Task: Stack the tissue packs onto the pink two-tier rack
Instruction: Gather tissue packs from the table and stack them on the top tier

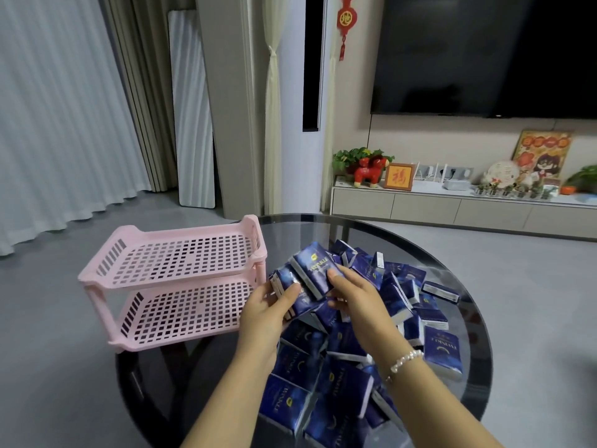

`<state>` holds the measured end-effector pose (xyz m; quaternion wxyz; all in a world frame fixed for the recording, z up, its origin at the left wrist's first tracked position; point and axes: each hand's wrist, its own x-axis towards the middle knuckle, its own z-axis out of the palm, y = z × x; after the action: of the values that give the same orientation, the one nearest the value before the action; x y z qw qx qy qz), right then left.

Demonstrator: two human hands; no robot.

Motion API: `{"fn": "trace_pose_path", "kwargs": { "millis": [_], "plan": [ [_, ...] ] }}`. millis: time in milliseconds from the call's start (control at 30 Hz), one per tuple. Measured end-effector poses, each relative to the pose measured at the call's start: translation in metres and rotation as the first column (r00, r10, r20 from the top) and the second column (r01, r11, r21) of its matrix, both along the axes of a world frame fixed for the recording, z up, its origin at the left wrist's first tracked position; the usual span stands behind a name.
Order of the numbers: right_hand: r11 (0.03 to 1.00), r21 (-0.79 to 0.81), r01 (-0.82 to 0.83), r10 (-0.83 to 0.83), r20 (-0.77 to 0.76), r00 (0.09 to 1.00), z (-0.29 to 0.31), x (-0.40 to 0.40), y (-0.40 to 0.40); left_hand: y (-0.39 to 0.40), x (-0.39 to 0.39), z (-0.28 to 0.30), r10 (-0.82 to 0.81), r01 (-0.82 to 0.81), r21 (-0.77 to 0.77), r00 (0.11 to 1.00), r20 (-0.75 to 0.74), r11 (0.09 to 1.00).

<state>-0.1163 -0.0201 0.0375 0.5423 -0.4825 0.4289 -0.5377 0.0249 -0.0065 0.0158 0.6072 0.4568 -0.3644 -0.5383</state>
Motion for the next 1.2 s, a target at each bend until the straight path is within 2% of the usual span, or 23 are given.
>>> {"fn": "trace_pose_path", "kwargs": {
  "millis": [200, 300, 433, 567, 667, 800, 1000, 1100, 1200],
  "plan": [
    [0.998, -0.058, 0.005, -0.006, -0.011, 1.000, 0.011, 0.014, 0.016, 0.009, 0.001, 0.017, 0.038, -0.042, -0.054, 0.997, -0.060, 0.998],
    [0.998, -0.066, -0.016, 0.016, -0.002, 1.000, 0.020, 0.019, 0.017, 0.012, 0.011, 0.029, 0.005, -0.010, -0.083, 0.998, -0.058, 0.996],
    [0.985, -0.138, -0.101, 0.100, -0.013, 0.995, 0.038, 0.031, 0.018, 0.010, 0.027, 0.047, -0.037, 0.039, -0.089, 0.999, 0.016, 0.995],
    [0.966, -0.197, -0.165, 0.158, -0.051, 0.986, 0.054, 0.045, 0.015, 0.000, 0.039, 0.061, 0.048, -0.038, -0.060, 0.985, 0.169, 0.997],
    [0.958, -0.190, -0.217, 0.214, -0.035, 0.976, 0.059, 0.055, 0.004, -0.010, 0.057, 0.072, 0.004, 0.005, -0.057, 0.988, 0.155, 0.998],
    [0.950, -0.172, -0.262, 0.242, -0.125, 0.962, 0.057, 0.065, -0.018, -0.030, 0.081, 0.080, -0.007, 0.016, -0.059, 0.988, 0.153, 0.998],
    [0.966, -0.158, -0.203, 0.151, -0.290, 0.945, 0.054, 0.083, -0.050, -0.083, 0.115, 0.075, 0.023, -0.017, -0.034, 0.983, 0.184, 0.999],
    [0.976, -0.139, -0.169, 0.101, -0.401, 0.910, 0.045, 0.094, -0.066, -0.106, 0.127, 0.068, -0.039, 0.040, 0.003, 0.960, 0.277, 0.999],
    [0.978, -0.112, -0.176, 0.110, -0.442, 0.890, 0.032, 0.100, -0.077, -0.123, 0.132, 0.058, -0.144, 0.125, 0.073, 0.903, 0.406, 0.990]
  ]
}}
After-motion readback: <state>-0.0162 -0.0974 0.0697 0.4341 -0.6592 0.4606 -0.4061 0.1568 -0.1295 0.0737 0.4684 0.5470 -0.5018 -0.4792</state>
